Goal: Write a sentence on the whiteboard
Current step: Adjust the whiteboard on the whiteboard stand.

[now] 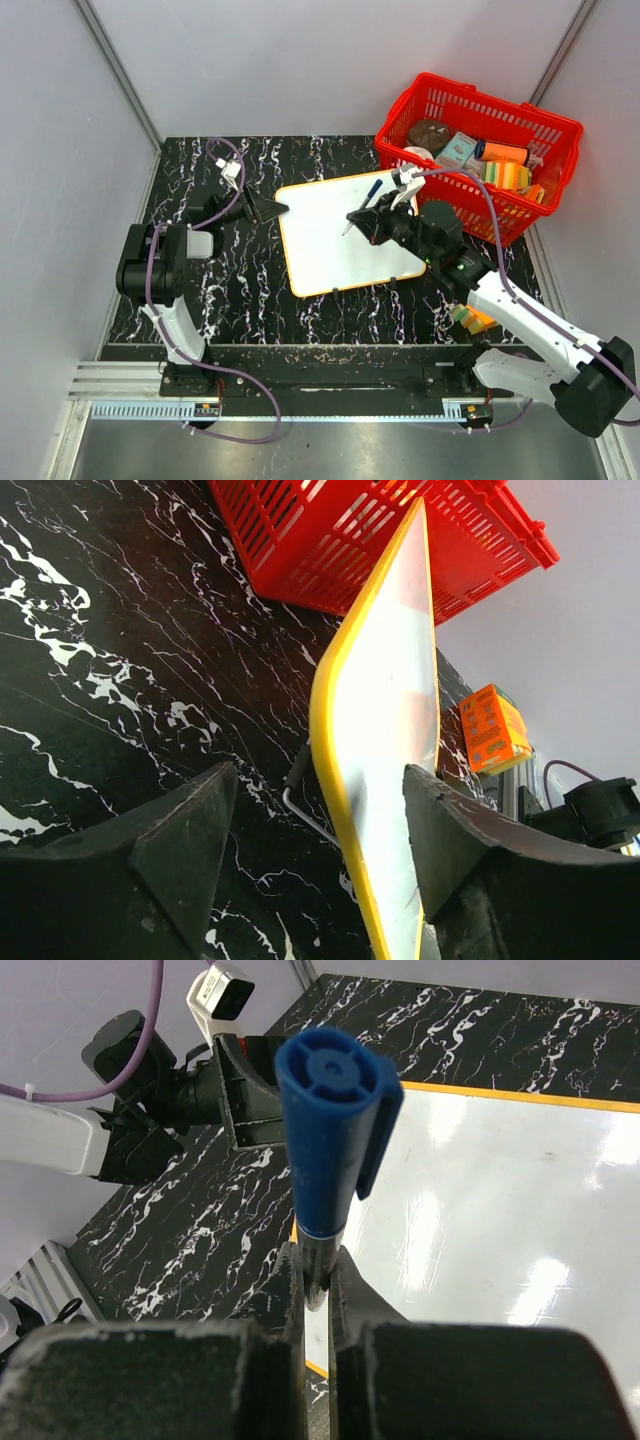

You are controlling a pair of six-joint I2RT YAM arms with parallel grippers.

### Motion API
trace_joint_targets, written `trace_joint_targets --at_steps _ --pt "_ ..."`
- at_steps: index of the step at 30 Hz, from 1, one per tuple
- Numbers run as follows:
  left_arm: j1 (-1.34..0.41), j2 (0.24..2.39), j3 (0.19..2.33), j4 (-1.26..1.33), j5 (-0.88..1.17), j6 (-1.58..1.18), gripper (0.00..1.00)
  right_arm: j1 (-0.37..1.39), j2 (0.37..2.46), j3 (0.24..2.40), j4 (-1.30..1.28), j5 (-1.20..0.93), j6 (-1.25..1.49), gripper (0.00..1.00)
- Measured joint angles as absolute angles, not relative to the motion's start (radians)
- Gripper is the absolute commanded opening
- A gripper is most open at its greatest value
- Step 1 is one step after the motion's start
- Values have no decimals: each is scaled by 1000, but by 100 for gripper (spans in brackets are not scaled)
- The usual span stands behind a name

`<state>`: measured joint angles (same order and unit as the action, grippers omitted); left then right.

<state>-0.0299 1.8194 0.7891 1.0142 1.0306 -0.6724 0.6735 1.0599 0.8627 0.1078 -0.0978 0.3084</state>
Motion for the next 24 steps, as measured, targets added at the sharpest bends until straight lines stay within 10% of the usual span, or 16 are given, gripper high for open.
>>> trace_joint_targets --at_steps 24 --pt "-27 1926 854 1144 1115 -828 19 673 1140 856 183 -99 311 0"
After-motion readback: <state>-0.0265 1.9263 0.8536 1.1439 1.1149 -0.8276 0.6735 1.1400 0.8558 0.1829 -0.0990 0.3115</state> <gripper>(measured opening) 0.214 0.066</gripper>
